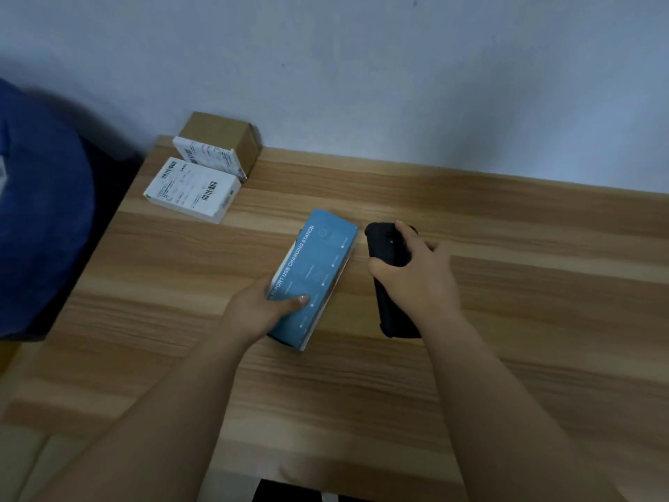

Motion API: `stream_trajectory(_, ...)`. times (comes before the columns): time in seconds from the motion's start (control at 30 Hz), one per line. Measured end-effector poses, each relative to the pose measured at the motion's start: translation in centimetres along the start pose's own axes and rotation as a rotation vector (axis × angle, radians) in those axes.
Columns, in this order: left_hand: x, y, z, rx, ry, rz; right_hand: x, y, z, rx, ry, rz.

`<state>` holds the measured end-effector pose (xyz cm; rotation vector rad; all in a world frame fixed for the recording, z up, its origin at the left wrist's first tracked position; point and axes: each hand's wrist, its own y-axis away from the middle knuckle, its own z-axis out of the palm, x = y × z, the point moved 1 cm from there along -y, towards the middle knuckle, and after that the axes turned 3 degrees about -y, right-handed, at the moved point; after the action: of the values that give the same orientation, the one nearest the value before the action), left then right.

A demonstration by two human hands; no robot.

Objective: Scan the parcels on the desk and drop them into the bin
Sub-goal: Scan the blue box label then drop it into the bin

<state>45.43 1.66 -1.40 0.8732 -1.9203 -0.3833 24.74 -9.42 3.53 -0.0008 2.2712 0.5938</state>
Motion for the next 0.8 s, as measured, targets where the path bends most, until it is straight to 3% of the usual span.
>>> stream_trajectory(0.07,1.0,0.8,0.6,0.138,-0.108,0.051,-0.2,0.9,-0.3,0.019,-0.015,-0.011)
stream_trajectory(0.2,1.6,0.4,1.8,0.343,-0.578,0.182,-0.4,1.4,-1.1,0.022,0.005,0.003)
stream_trajectory(0.33,1.2,0.2,3.6,0.285,-0.736,0.289,0.1,1.6,-2.0,0.067,0.004,0.006)
stream_trajectory(0.57,1.1,0.4,4.5,0.361,-0.759,0.222,2.0,1.3,-2.3,0.098,-0.006,0.043)
stream_trajectory(0.8,2.2,-3.1,2.4,0.114,-0.798,0.127,2.7,1.2,-2.7,0.080,-0.013,0.055)
